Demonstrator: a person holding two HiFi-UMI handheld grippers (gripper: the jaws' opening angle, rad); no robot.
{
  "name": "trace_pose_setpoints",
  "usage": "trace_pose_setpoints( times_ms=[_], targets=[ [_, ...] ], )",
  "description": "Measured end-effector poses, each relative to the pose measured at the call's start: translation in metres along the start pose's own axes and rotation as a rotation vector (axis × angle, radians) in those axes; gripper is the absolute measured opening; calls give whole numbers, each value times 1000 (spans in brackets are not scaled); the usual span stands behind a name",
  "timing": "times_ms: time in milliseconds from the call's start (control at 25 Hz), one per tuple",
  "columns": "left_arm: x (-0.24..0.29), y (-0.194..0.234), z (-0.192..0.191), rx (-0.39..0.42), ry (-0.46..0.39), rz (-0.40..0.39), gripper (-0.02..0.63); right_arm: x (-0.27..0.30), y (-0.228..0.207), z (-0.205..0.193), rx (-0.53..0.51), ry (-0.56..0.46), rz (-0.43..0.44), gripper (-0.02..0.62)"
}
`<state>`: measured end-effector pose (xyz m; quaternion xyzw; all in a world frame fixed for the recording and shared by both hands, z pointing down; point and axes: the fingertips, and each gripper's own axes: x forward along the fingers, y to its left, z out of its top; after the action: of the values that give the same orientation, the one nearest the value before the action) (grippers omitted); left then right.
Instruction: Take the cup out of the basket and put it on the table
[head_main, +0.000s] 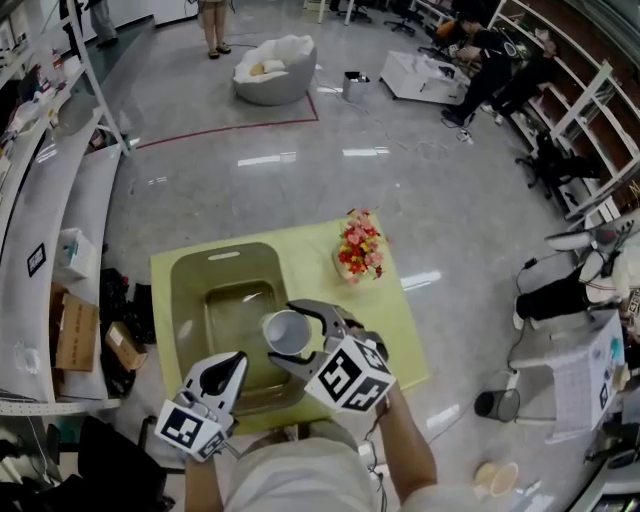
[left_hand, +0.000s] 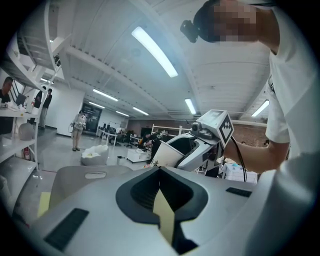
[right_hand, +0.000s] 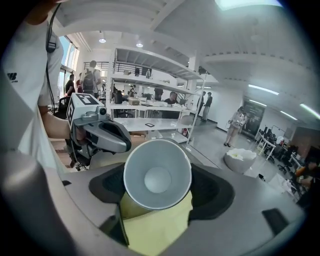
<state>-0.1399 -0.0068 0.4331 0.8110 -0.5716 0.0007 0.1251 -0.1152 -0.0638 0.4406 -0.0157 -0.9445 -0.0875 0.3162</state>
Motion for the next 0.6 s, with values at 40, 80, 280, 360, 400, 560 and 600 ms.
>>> trace_pose_setpoints(
  times_ms=[40,80,280,360,400,560,600],
  targets=[
    [3,-2,0,1,1,-10,8,-3,-2,-2,8,0,-10,370],
    [7,-4,0,3,3,-20,8,-7,-3,-5,15,0,-19,370],
    [24,-19,0,13,14,-75,8,-28,-12,-23,69,-4,-75,370],
    [30,-26,0,18,17,-98,8,-36,-16,-34,104,1,-100,370],
    [33,-29,1,20,19,-110,8,-40,-18,-39,121,3,-113,370],
    [45,-43,1,24,27,-152,8,-53,-24,-60,173,15,-153,370],
    [48,-47,0,23,28,-162,8,-55,-24,-66,183,21,-159,370]
  ],
)
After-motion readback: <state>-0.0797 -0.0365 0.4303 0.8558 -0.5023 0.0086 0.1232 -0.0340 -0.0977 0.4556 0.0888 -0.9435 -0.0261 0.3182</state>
